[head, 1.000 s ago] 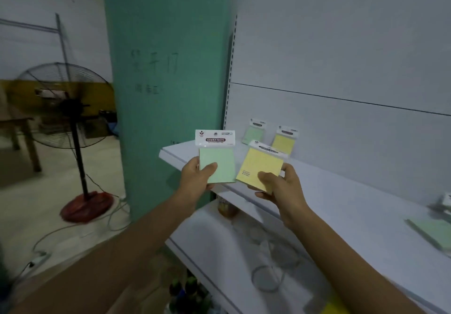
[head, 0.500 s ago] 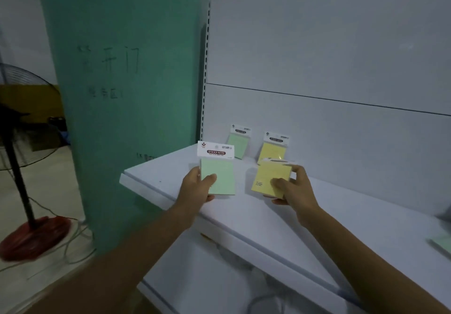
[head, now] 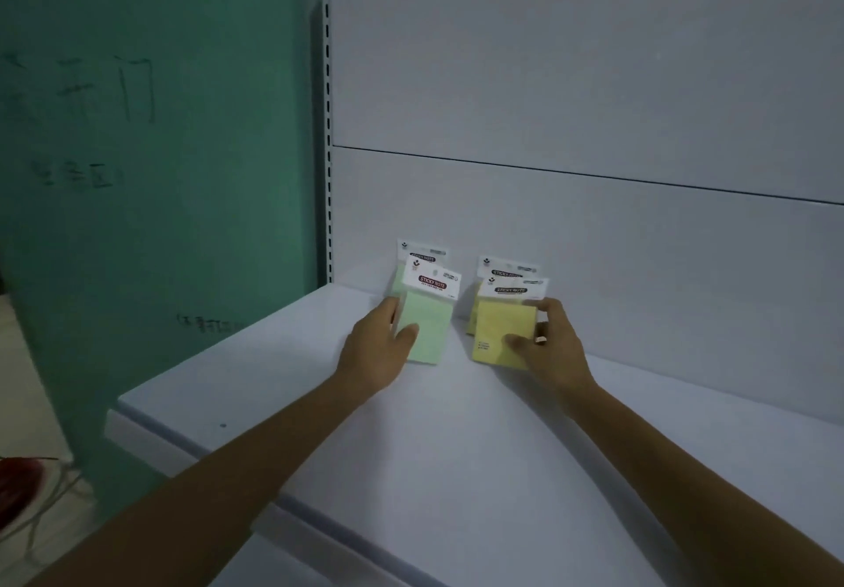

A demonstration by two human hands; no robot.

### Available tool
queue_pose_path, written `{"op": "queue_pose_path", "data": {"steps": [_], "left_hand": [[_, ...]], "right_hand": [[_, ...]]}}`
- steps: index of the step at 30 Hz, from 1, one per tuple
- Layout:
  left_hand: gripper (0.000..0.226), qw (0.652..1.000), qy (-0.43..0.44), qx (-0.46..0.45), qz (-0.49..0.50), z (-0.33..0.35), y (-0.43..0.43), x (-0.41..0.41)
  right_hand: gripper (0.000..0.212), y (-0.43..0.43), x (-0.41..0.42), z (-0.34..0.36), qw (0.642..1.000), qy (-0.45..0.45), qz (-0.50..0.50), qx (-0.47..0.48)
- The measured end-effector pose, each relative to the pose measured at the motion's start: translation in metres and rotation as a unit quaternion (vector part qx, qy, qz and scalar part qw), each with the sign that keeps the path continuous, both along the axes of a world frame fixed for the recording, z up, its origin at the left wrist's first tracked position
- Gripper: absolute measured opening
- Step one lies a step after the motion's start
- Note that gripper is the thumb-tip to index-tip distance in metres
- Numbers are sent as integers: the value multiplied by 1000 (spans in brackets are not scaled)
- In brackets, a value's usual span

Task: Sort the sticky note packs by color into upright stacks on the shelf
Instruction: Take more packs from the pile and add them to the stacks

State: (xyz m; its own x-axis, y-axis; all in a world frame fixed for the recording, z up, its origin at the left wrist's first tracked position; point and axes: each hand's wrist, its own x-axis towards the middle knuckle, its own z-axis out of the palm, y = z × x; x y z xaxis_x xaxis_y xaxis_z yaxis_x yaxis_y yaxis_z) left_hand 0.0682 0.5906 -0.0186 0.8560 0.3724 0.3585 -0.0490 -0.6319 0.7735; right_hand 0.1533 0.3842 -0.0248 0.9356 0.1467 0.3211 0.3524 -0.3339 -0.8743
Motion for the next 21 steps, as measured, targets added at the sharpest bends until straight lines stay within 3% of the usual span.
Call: {"op": "queue_pose_path", "data": {"steps": [7, 14, 21], "left_hand": [[24, 995, 32, 93, -16, 0, 40, 50], [32, 985, 28, 160, -63, -2, 74, 87], [50, 992, 30, 81, -91, -3, 95, 115]], "right_hand": [[46, 17, 7, -1, 989, -41, -111, -93], [55, 40, 8, 0, 968, 0, -220, -124], [57, 59, 7, -8, 958, 51, -270, -85]]}}
